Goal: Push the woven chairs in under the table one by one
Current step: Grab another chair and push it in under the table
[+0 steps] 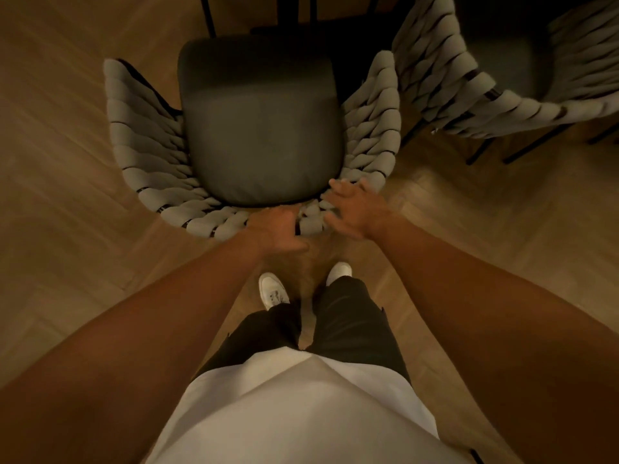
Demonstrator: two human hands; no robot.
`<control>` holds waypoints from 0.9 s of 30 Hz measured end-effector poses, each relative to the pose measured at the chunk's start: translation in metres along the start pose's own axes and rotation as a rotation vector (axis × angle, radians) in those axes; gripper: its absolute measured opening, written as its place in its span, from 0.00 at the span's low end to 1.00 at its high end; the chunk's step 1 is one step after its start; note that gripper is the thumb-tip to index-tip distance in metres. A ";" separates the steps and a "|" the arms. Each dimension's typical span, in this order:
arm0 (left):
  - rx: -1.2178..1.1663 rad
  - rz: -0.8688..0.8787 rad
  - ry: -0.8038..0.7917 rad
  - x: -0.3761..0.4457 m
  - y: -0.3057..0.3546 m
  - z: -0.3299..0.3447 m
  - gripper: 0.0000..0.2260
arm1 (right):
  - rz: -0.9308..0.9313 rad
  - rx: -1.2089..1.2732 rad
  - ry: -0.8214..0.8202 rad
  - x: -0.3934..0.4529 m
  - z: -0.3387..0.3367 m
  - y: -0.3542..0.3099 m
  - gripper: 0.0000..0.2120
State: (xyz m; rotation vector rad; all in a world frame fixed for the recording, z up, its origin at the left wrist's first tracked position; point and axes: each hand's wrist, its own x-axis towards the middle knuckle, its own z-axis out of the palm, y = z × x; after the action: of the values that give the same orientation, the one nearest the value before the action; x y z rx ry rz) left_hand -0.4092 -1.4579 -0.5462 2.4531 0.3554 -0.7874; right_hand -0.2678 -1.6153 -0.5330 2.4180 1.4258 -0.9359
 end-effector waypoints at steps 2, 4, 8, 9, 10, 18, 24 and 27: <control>-0.095 0.009 -0.019 0.011 0.023 0.000 0.34 | 0.099 0.051 0.098 -0.004 -0.006 0.026 0.33; -0.148 -0.001 -0.018 0.039 0.038 0.009 0.40 | 0.237 0.162 0.181 -0.001 -0.012 0.052 0.35; -0.231 -0.058 0.003 0.101 0.055 0.035 0.50 | 0.419 0.382 0.271 0.019 -0.030 0.100 0.42; -0.254 -0.072 0.026 0.105 0.069 0.026 0.48 | 0.436 0.428 0.263 0.027 -0.034 0.112 0.43; -0.292 -0.075 0.048 0.107 0.084 0.015 0.47 | 0.450 0.479 0.254 0.035 -0.038 0.123 0.44; -0.529 -0.236 0.144 0.155 0.150 -0.001 0.32 | 0.480 0.775 0.124 0.092 -0.066 0.164 0.44; -0.498 -0.281 0.222 0.157 0.157 0.001 0.24 | 0.521 0.819 0.136 0.107 -0.062 0.160 0.31; -0.485 -0.278 0.232 0.156 0.158 -0.001 0.24 | 0.525 0.804 0.135 0.107 -0.067 0.159 0.30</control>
State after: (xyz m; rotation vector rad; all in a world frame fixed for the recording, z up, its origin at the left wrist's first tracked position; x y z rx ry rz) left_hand -0.2226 -1.5741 -0.5743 2.0556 0.8795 -0.4518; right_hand -0.0691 -1.5908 -0.5692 3.2068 0.3706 -1.3889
